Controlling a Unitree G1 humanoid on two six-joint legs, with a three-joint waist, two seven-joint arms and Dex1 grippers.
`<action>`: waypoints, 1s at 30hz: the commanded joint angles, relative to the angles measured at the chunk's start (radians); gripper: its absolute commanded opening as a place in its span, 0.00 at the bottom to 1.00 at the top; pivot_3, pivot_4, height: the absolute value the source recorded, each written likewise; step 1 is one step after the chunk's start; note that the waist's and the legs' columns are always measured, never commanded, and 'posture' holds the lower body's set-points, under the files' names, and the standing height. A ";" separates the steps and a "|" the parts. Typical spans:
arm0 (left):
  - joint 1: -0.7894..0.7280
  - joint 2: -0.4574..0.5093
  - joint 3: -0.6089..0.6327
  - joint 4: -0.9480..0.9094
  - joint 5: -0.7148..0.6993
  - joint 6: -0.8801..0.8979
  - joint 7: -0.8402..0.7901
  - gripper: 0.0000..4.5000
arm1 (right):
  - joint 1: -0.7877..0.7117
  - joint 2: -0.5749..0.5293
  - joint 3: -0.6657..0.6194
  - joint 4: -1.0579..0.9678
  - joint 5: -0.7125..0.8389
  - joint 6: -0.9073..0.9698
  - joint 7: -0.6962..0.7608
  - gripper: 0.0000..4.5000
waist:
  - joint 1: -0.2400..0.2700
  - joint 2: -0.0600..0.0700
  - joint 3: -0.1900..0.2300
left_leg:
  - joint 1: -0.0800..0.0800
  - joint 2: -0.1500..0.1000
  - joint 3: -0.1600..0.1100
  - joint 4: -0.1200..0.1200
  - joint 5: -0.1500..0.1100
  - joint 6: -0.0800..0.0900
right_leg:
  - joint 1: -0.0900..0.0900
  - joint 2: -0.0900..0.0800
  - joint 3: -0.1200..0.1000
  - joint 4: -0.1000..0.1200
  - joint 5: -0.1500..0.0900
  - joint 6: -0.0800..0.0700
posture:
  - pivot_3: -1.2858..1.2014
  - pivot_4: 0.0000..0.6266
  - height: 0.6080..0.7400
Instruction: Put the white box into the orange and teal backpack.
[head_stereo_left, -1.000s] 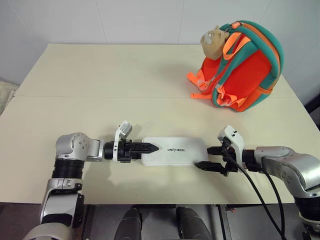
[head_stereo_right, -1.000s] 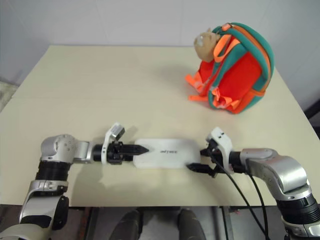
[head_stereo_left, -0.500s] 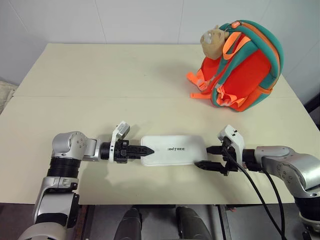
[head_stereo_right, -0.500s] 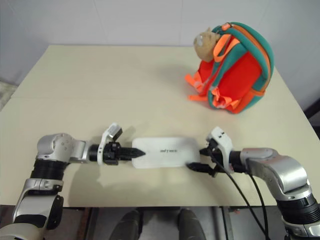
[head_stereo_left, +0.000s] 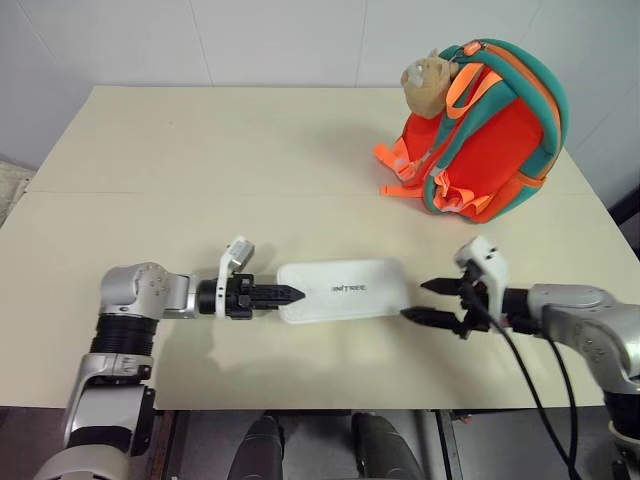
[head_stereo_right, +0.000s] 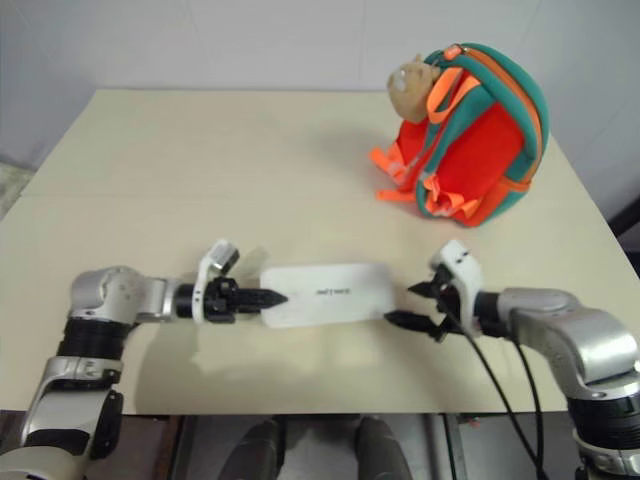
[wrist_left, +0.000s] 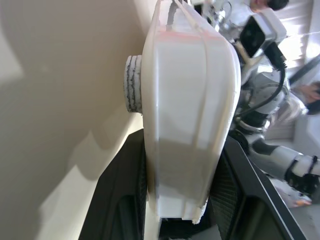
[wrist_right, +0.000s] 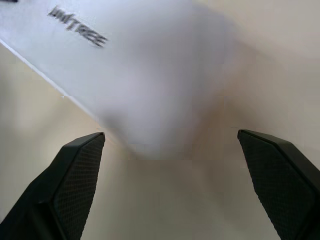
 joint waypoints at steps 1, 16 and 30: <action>-0.006 0.050 0.031 -0.008 -0.006 -0.032 -0.025 0.29 | -0.018 -0.029 -0.090 0.015 -0.004 -0.044 -0.019 1.00 | 0.001 0.000 0.000 | 0.000 0.000 0.000 0.000 0.000 0.000 | 0.000 0.000 0.000 0.000 0.000 0.000 | 0.52 0.24 1.00; 0.068 0.084 0.033 -0.072 -0.001 -0.098 -0.013 0.29 | -0.447 0.179 -0.039 0.502 -0.282 -0.484 -0.271 1.00 | -0.004 0.000 0.000 | -0.001 0.000 0.001 -0.002 0.000 -0.001 | -0.002 0.000 0.001 0.001 0.000 0.000 | 0.52 0.24 1.00; 0.098 0.046 0.079 -0.093 -0.012 -0.124 0.031 0.29 | -0.809 0.374 -0.013 1.160 -0.399 -0.840 -0.337 1.00 | -0.010 0.000 0.000 | -0.008 0.001 0.001 -0.002 0.002 -0.003 | -0.012 0.001 0.001 0.008 0.000 -0.001 | 0.52 0.24 1.00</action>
